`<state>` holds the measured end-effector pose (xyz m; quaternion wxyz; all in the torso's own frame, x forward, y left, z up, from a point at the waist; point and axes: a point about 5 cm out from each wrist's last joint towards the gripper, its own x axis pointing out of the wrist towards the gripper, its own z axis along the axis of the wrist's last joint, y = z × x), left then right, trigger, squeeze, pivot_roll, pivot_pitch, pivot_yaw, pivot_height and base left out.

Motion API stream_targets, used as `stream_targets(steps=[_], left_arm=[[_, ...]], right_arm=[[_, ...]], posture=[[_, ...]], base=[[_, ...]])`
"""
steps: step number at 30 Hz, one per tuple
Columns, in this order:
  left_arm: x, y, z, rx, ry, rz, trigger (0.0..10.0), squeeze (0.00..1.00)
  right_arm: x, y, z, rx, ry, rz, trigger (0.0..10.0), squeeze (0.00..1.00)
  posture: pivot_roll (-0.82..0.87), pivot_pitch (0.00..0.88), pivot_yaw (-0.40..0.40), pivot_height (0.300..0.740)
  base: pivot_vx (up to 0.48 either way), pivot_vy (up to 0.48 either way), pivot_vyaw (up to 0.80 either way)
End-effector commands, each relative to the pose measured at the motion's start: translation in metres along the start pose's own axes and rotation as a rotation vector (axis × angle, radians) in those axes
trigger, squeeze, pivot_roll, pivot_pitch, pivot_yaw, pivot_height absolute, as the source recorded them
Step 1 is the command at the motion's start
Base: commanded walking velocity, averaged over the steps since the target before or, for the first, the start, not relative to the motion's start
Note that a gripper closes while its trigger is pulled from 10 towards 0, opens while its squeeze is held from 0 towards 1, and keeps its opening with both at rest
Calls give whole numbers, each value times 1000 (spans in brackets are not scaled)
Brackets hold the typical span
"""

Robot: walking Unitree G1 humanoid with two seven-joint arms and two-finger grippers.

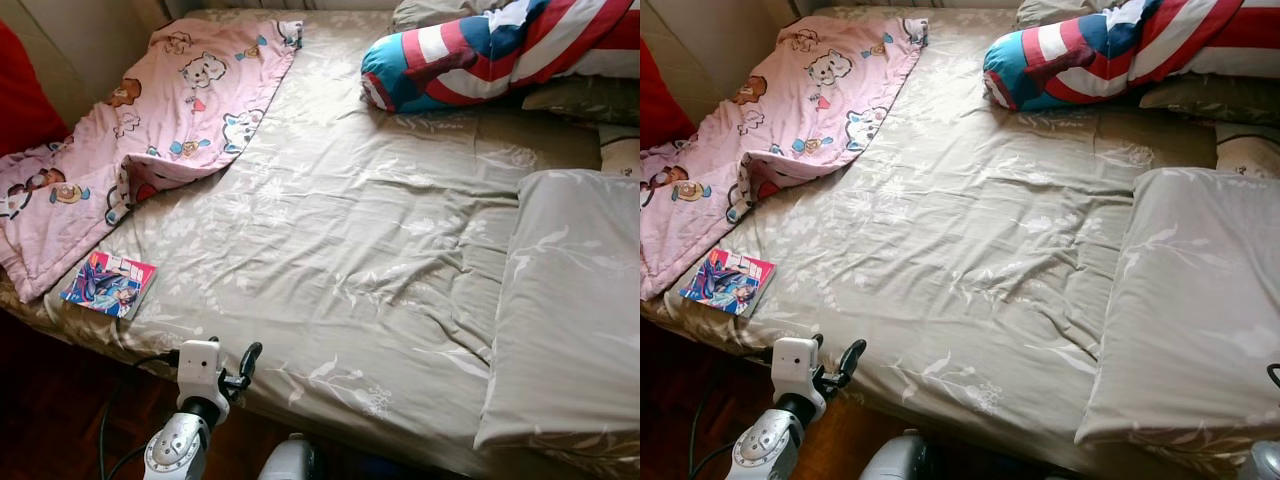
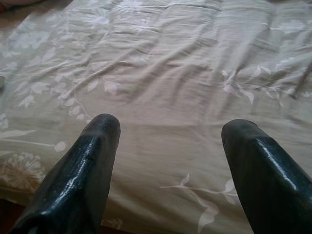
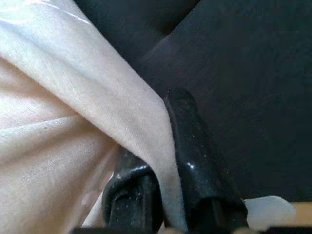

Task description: Clean up the room

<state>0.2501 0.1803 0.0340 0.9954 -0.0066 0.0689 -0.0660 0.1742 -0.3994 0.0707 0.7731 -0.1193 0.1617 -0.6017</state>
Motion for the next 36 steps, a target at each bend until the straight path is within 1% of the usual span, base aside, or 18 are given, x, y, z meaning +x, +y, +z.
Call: stream_targets(steps=[1, 5, 10, 11, 12, 13, 15, 16, 18, 20, 23, 24, 25, 28, 30, 33, 34, 36], left_arm=[[-6, 6, -8, 7, 32, 20, 10000, 0], [-5, 4, -10, 5, 35, 15, 10000, 0], [-5, 3, -12, 3, 36, 7, 10000, 0], [-6, 3, -12, 3, 38, 7, 10000, 0], [-6, 3, -12, 3, 38, 7, 10000, 0], [-6, 4, -13, 4, 40, 6, 10000, 0], [-7, 4, -13, 2, 41, 8, 10000, 0], [-7, 4, -13, 2, 41, 9, 10000, 0], [-7, 3, -14, 0, 44, 3, 10000, 0], [-8, 3, -14, 0, 44, 1, 10000, 0], [-8, 3, -14, -1, 44, -2, 10000, 0], [-8, 3, -14, -3, 44, -2, 10000, 0], [-8, 3, -14, -3, 45, -1, 10000, 0], [-8, 2, -15, -5, 46, -2, 10000, 0], [-9, 1, -16, -8, 50, -3, 10000, 0], [-10, 1, -22, -11, 70, -5, 10000, 0], [-10, 1, -25, -16, 82, 0, 10000, 0], [-10, 2, -30, -26, 102, 12, 10000, 0]], right_arm=[[13, -23, 20, 15, -80, -115, 0, 0], [14, -27, 21, 10, -71, -131, 0, 0], [16, -36, 31, -49, -123, -172, 0, 0], [16, -35, 32, -60, -132, -166, 4627, 0], [16, -35, 32, -60, -132, -166, 4627, 0], [12, -29, 38, -115, -199, -131, 10000, 0], [7, -25, 43, -128, -248, -108, 10000, 0], [6, -24, 44, -120, -251, -108, 10000, 145], [6, -25, 42, -93, -231, -129, 10000, 816], [6, -25, 44, -98, -239, -129, 10000, 851], [5, -23, 49, -104, -271, -124, 10000, 847], [5, -21, 52, -99, -290, -115, 10000, 302], [4, -20, 55, -102, -310, -113, 10000, 0], [2, -17, 61, -78, -354, -87, 10000, 0], [-4, 1, 66, 23, -368, 64, 10000, 0], [-31, 51, 57, 144, -295, 475, 10000, 0], [-47, 68, 48, 158, -264, 610, 10000, 0], [-74, 89, 32, 187, -211, 771, 10000, 0]], posture=[[-149, 213, 120, 681], [-149, 215, 123, 681], [-152, 218, 126, 681], [-150, 217, 125, 681], [-150, 217, 125, 681], [-148, 217, 124, 681], [-145, 218, 127, 681], [-145, 218, 127, 681], [-147, 220, 128, 681], [-145, 218, 128, 681], [-144, 218, 127, 681], [-146, 218, 125, 681], [-145, 218, 124, 681], [-144, 217, 124, 681], [-150, 216, 123, 681], [-161, 209, 116, 681], [-161, 206, 113, 681], [-155, 196, 111, 681]], base=[[0, 0, 0], [0, 0, 0], [0, 0, 0], [0, 0, 0], [0, 0, 0], [0, 0, 0], [0, 0, 0], [0, 0, 0], [0, 0, 0], [0, 0, 0], [0, 0, 0], [0, 0, 0], [0, 0, 0], [0, 0, 0], [0, 0, 0], [0, 0, 0], [0, 0, 0], [0, 0, 0]])
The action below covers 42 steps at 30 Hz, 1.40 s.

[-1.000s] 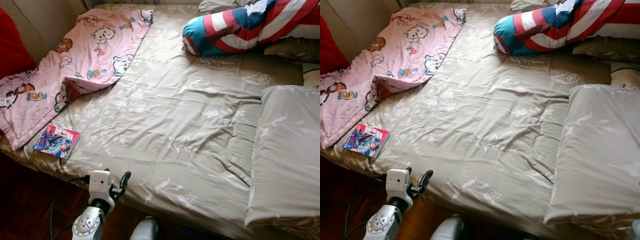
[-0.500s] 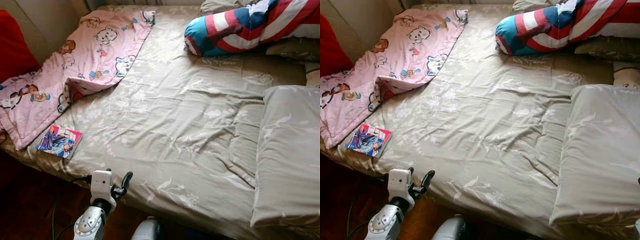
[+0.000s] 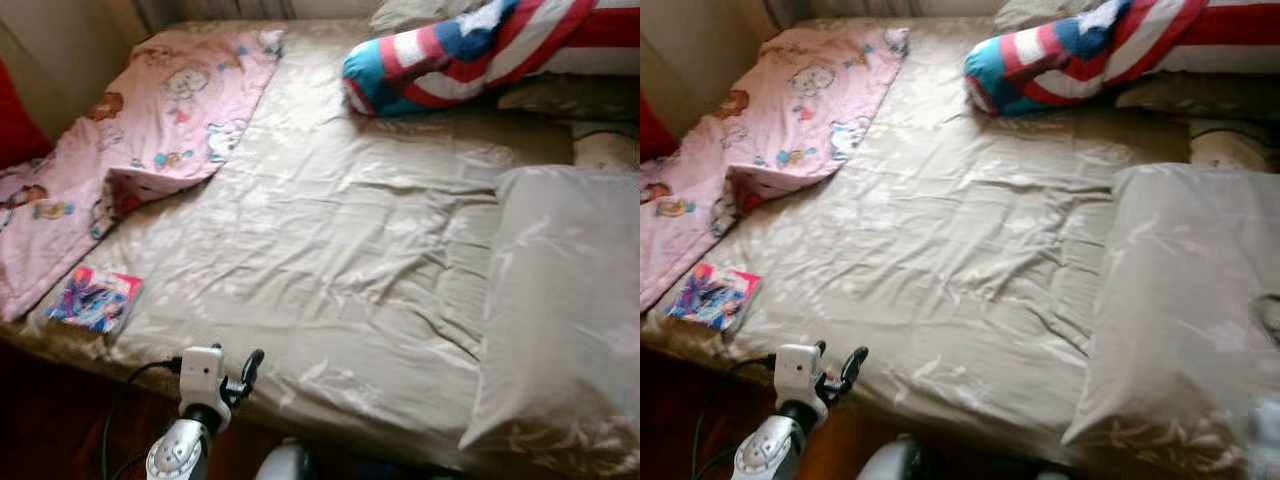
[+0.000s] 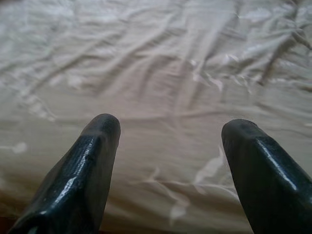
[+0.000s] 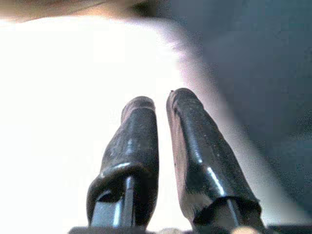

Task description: Clean up the room

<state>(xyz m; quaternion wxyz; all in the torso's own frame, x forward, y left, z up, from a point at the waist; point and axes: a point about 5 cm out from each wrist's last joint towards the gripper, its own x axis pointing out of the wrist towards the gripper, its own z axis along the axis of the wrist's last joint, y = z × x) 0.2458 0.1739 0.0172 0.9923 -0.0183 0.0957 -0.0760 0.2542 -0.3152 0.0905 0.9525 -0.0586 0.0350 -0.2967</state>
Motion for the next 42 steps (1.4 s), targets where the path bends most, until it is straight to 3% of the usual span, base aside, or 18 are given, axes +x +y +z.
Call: stream_targets(steps=[1, 3, 4, 5, 9, 13, 17, 19, 24, 29, 30, 42], left_arm=[[-9, 10, -16, -14, 62, 48, 10000, 0], [-10, 13, -21, -40, 80, 79, 10000, 0], [-10, 13, -21, -40, 80, 79, 10000, 0], [-10, 15, -23, -53, 89, 97, 10000, 0], [-10, 21, -30, -70, 120, 139, 10000, 0], [-17, 29, -43, -66, 182, 182, 10000, 0], [-26, 36, -58, -92, 253, 243, 10000, 0], [-35, 37, -74, -105, 342, 273, 10000, 0], [-42, 34, -86, -125, 417, 294, 10000, 0], [-47, 30, -96, -134, 491, 305, 10000, 0], [-51, 29, -101, -141, 528, 319, 10000, 0], [-52, 26, -106, -132, 584, 308, 10000, 0]], right_arm=[[-17, 21, -27, 50, 95, 135, 10000, 0], [-30, 42, -49, 82, 193, 233, 10000, 0], [-30, 42, -49, 82, 193, 233, 10000, 0], [-38, 53, -63, 86, 253, 294, 10000, 0], [-62, 79, -98, 35, 388, 494, 10000, 0], [-69, 89, -107, -9, 434, 570, 10000, 0], [-69, 92, -111, -30, 457, 607, 10000, 0], [-69, 92, -117, -49, 493, 618, 10000, 0], [-71, 93, -122, -58, 524, 624, 10000, 0], [-80, 91, -132, -55, 586, 611, 10000, 0], [-90, 88, -141, -70, 641, 605, 10000, 0], [-122, 79, -165, -96, 762, 562, 10000, 0]], posture=[[-151, 192, 109, 681], [-142, 183, 105, 691], [-142, 183, 105, 691], [-138, 177, 102, 696], [-126, 152, 80, 721], [-136, 131, 67, 740], [-139, 93, 50, 740], [-140, 63, 40, 740], [-142, 23, 25, 740], [-142, 0, 18, 740], [-129, 0, 15, 740], [-120, 0, 29, 740]], base=[[0, 0, 0], [0, 0, 0], [0, 0, 0], [0, 0, 0], [0, 0, 0], [0, 0, 0], [0, 0, 0], [0, 0, 0], [0, 0, 0], [0, 0, 0], [0, 0, 0], [0, 0, 0]])
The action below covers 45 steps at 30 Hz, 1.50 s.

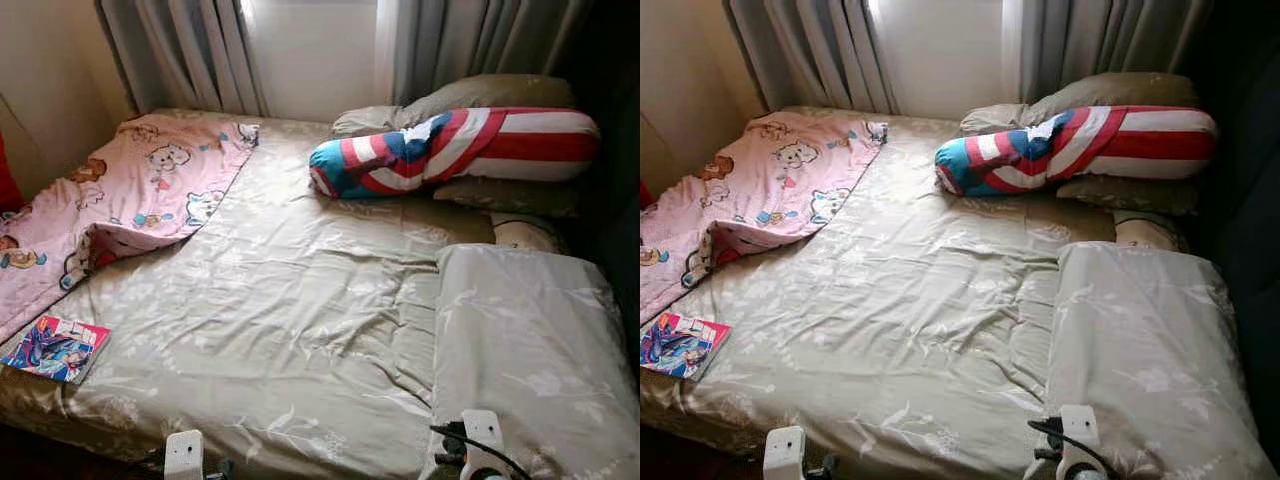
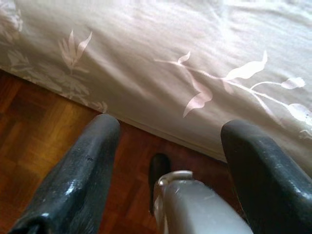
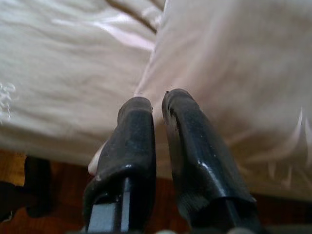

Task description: Clean up the room

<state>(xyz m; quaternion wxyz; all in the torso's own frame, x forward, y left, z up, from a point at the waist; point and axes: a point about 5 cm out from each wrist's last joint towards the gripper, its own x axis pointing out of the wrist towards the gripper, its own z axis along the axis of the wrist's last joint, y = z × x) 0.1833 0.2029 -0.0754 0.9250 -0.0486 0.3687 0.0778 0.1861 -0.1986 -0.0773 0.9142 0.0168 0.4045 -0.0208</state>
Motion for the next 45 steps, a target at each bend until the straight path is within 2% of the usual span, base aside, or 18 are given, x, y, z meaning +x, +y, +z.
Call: stream_targets(steps=[1, 2, 5, 10, 13, 21, 45], left_arm=[[-1, 3, -6, 11, 36, 7, 10000, 0], [-2, 4, -9, 14, 53, 9, 10000, 0], [-4, 7, -13, 5, 65, 16, 10000, 0], [-5, 11, -16, 6, 80, 28, 10000, 0], [-5, 13, -14, 1, 77, 38, 10000, 0], [-4, 16, -11, 2, 81, 41, 10000, 0], [-4, 15, -13, 5, 89, 33, 10000, 0]], right_arm=[[-2, 2, -7, 10, 16, -14, 10000, 0], [-3, 0, -10, 6, 15, -39, 10000, 0], [-5, -5, -13, 68, 13, -98, 10000, 0], [-5, -4, -14, 42, 24, -81, 10000, 0], [-5, -6, -14, 74, 21, -106, 10000, 0], [-4, -4, -15, 86, 43, -115, 10000, 0], [-4, -1, -19, 117, 55, -122, 10000, 0]], posture=[[-120, 0, 31, 740], [-120, 0, 34, 740], [-120, 0, 44, 740], [-106, 15, 42, 740], [-100, 38, 40, 740], [-101, 84, 50, 740], [-107, 113, 56, 740]], base=[[0, 0, 0], [0, 0, 0], [0, 175, 0], [0, 295, 0], [0, 300, 0], [0, 317, 0], [0, 436, 0]])
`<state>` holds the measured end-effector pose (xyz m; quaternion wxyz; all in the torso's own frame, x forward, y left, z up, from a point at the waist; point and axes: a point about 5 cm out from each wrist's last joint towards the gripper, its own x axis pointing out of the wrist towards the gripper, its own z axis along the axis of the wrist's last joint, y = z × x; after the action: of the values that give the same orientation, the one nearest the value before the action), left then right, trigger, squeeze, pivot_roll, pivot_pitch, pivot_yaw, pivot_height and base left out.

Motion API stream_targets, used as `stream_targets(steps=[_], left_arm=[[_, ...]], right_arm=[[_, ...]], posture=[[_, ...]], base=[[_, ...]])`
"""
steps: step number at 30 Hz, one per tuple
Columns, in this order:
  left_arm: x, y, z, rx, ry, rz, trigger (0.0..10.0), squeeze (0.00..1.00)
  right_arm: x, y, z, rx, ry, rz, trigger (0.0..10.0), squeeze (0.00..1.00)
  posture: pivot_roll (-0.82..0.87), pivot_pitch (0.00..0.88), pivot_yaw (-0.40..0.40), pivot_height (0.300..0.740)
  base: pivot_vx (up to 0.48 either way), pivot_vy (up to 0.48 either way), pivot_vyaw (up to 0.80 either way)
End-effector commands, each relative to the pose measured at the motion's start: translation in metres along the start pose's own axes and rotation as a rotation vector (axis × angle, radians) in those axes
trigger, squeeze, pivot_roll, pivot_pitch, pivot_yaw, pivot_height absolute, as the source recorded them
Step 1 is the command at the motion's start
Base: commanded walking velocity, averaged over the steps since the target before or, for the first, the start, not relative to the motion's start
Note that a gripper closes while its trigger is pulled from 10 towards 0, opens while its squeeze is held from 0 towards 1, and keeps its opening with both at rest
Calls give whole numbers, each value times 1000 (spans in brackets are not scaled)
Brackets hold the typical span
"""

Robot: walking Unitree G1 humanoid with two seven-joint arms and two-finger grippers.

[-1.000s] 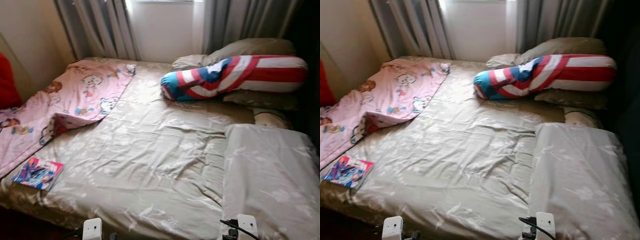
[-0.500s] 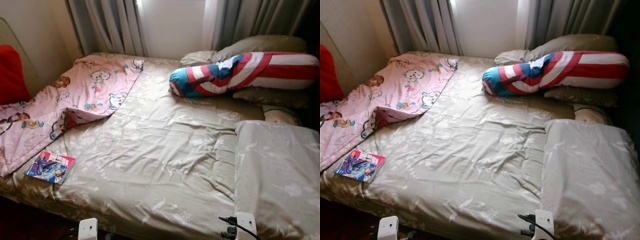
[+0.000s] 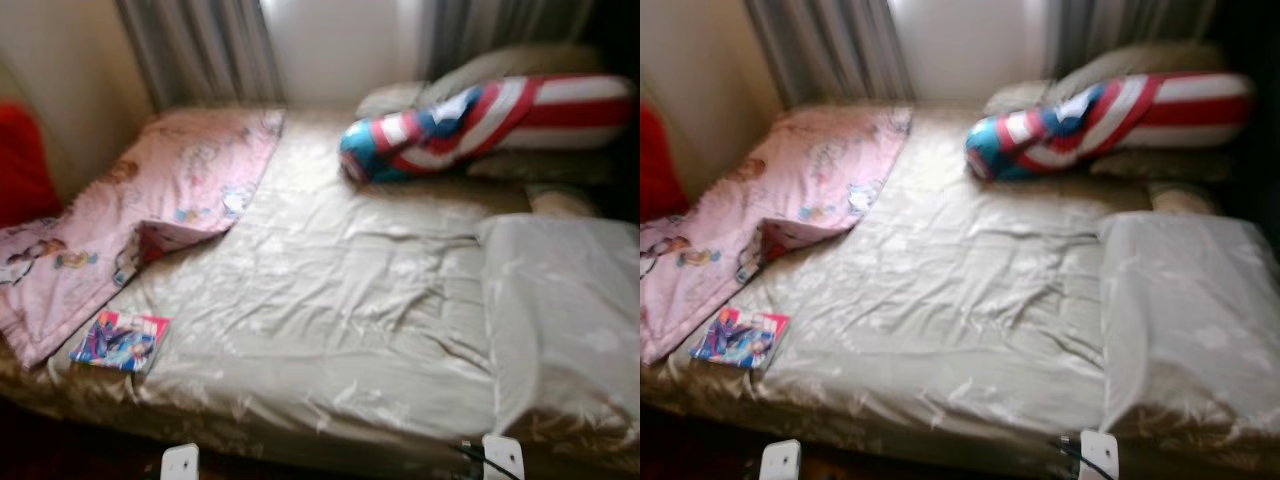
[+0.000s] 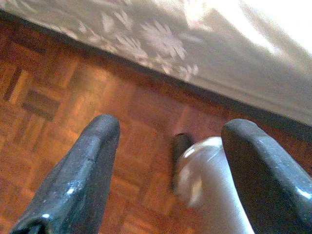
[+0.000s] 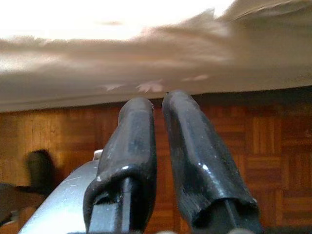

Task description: Clean up the room

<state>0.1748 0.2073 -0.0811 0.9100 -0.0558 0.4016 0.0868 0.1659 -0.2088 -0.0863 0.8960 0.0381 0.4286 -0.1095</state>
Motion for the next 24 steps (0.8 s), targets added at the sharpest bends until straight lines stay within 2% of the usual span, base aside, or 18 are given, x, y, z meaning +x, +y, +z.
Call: stream_targets(steps=[1, 24], left_arm=[[-2, 9, -4, 21, 16, 17, 10000, 0], [-2, 9, -2, 29, 11, 13, 10000, 0]], right_arm=[[1, 11, 1, 7, 1, 25, 10000, 0], [1, 13, 2, 20, 2, 29, 10000, 0]], posture=[[-107, 113, 56, 740], [-65, 76, 61, 740]], base=[[0, 439, 0], [0, 438, 0]])
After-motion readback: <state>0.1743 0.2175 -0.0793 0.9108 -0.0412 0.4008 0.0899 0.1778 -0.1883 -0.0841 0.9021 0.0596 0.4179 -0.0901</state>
